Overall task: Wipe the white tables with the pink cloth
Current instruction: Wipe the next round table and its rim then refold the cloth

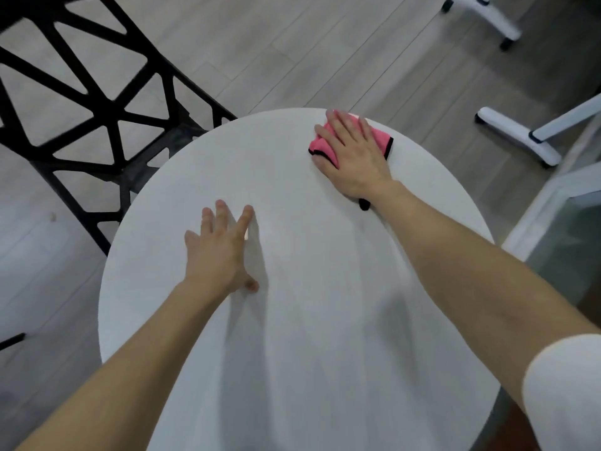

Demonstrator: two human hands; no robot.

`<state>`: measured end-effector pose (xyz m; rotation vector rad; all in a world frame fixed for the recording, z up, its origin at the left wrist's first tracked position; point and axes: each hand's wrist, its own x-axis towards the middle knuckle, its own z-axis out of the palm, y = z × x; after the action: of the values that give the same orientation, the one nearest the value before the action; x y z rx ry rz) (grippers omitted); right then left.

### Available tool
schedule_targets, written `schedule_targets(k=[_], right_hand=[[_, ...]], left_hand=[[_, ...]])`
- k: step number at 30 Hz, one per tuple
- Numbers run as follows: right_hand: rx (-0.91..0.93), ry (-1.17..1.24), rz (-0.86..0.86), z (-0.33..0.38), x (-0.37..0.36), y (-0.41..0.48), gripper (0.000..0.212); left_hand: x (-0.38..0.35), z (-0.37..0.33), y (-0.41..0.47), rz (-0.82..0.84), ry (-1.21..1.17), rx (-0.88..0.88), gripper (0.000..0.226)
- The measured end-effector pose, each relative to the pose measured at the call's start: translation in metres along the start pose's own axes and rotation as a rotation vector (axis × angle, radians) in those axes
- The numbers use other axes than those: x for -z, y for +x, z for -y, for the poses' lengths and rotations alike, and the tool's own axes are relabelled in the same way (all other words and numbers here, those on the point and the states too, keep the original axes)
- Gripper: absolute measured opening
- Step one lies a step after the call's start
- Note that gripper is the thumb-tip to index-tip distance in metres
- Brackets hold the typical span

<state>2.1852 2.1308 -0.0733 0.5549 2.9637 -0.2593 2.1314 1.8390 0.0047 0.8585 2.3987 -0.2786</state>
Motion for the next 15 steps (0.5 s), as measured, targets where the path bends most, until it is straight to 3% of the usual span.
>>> schedule_targets(k=[3, 6, 10, 12, 15], right_hand=[[0.037, 0.102, -0.024, -0.026, 0.007, -0.008, 0.082], [-0.014, 0.113, -0.037, -0.056, 0.009, -0.016, 0.086], [-0.063, 0.085, -0.090, -0.022, 0.002, -0.037, 0.076], [0.127, 0.095, -0.102, 0.019, -0.014, -0.082, 0.074], [0.595, 0.058, -0.001, 0.048, -0.040, -0.162, 0.073]], left_hand=[[-0.010, -0.016, -0.014, -0.008, -0.010, -0.129, 0.163], [-0.028, -0.039, -0.025, -0.002, 0.058, -0.140, 0.171], [-0.031, -0.032, -0.021, 0.012, 0.095, -0.103, 0.179], [-0.031, -0.024, -0.024, 0.013, 0.090, -0.089, 0.181], [-0.033, -0.025, -0.027, 0.010, 0.092, -0.094, 0.181]])
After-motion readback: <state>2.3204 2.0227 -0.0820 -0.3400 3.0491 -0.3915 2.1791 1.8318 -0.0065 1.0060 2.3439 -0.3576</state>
